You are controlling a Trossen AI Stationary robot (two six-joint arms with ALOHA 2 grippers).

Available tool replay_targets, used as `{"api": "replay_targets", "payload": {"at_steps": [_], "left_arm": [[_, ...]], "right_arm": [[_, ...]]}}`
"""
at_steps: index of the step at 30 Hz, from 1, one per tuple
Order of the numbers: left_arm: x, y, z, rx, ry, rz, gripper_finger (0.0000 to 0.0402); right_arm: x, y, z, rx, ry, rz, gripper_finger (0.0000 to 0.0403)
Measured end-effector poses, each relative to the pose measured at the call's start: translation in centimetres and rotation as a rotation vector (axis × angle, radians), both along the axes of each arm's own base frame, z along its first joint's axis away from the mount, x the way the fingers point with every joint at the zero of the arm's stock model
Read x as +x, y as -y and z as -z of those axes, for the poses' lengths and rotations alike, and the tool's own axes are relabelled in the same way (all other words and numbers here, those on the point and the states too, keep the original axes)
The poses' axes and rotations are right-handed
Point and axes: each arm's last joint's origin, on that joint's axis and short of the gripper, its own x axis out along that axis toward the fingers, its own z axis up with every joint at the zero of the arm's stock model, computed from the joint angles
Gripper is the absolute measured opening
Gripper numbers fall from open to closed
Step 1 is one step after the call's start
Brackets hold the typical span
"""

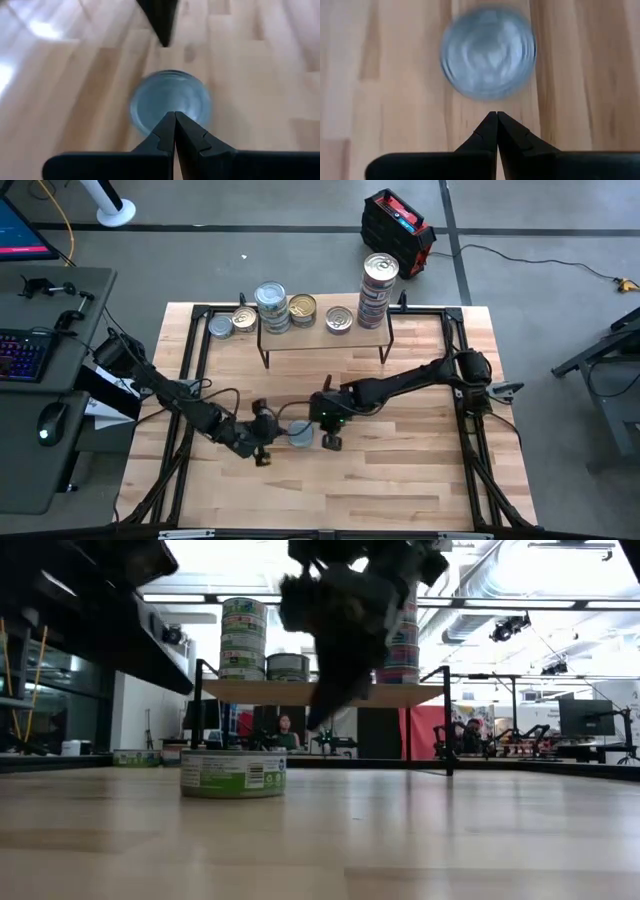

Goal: Stack canned seafood by type on shelf
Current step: Stack the green white tuna can on top of the other green white tuna cans on the shelf

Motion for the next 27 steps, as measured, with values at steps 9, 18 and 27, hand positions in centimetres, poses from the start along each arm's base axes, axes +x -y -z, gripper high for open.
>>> {"api": "replay_targets", "payload": {"at_steps": [9,18,27], "left_arm": [[2.0,-2.8,1.7,-0.021,-0.129,0.088,0.0000],[2.7,-1.8,3.8,-0.099,-0.167,0.089,0.0000],[2.3,-0.5,4.8,-0.085,-0.185,0.072,0.0000]], "right_arm": [[-0.8,-0.3,4.6,0.081,0.021,0.110,0.0000],[-0.1,-1.2,5.5,0.139,0.115,0.134,0.0000],[-0.4,-2.1,3.7,0.208,0.142,0.076,0.0000]]}}
